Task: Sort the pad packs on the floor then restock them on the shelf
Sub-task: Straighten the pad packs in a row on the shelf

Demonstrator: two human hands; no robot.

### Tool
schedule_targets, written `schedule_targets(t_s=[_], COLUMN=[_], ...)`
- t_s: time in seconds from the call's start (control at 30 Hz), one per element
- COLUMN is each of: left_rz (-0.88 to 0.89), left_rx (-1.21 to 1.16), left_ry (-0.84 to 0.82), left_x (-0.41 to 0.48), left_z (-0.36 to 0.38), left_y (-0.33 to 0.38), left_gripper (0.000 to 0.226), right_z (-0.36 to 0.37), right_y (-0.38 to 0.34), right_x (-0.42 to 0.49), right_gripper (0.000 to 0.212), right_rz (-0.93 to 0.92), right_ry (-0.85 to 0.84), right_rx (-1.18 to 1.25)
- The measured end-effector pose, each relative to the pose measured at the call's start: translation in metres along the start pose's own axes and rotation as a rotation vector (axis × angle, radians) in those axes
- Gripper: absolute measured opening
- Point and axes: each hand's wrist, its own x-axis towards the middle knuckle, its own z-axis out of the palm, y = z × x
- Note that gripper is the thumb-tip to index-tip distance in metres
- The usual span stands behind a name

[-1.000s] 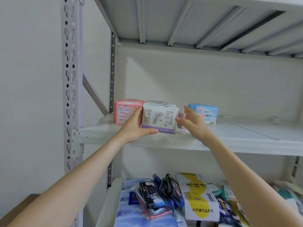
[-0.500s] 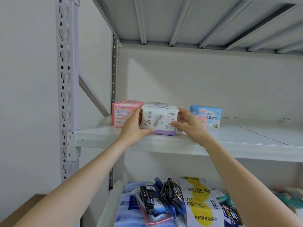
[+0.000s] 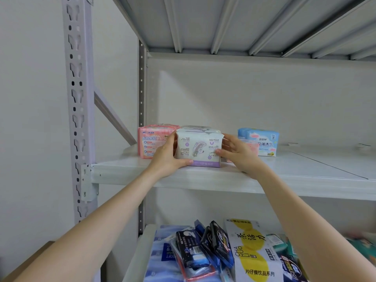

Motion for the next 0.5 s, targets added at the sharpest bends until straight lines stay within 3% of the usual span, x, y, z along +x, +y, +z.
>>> schedule_targets(t_s=[0.2, 0.33, 0.5], left_rz=[-0.074, -0.105, -0.109], left_rx=[-0.098, -0.183, -0.268], left_ry=[-0.066, -0.138, -0.202], left_x=[0.005, 0.01, 0.014], left_z=[-0.008, -0.013, -0.012], left_y=[-0.002, -0.001, 0.003], left_gripper=[0.101, 0.087, 0.078], right_z=[-0.001, -0.007, -0.009], right_y=[-0.003, -0.012, -0.02], right_x=[0.0, 0.007, 0.021], right_gripper=[0.069, 0.084, 0.09], right_rz=[0.0, -0.019, 0.045], right_ry=[0.018, 0.05, -0.034], right_rx=[-0.053, -0.106, -0.144])
